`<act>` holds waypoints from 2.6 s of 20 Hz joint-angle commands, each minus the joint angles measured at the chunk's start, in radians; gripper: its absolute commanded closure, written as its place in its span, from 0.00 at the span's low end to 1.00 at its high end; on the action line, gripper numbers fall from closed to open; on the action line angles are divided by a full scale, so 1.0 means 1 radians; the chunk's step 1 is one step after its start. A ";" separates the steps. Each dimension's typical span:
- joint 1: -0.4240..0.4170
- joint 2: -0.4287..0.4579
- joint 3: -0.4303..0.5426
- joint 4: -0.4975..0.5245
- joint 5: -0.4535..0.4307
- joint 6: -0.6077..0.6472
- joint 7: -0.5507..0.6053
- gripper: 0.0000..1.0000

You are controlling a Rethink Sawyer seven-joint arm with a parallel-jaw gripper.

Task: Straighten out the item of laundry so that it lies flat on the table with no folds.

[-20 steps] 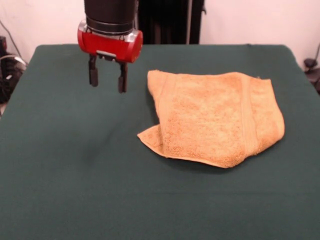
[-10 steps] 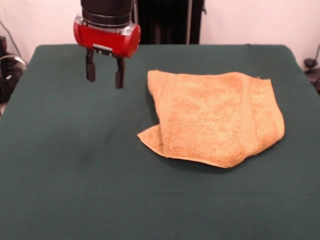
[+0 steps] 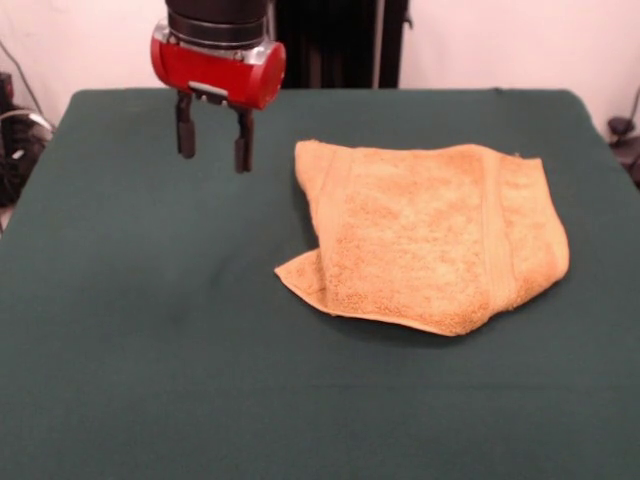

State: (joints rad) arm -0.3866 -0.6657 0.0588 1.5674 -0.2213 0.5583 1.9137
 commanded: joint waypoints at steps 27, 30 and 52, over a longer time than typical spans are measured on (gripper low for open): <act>0.070 0.016 -0.010 0.091 0.147 0.034 0.179 0.00; 0.094 -0.018 -0.047 0.074 0.133 0.087 0.173 0.00; 0.008 -0.052 0.079 0.005 0.198 0.267 0.017 0.00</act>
State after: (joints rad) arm -0.3685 -0.8246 0.0155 1.5808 -0.0633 0.8314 1.9137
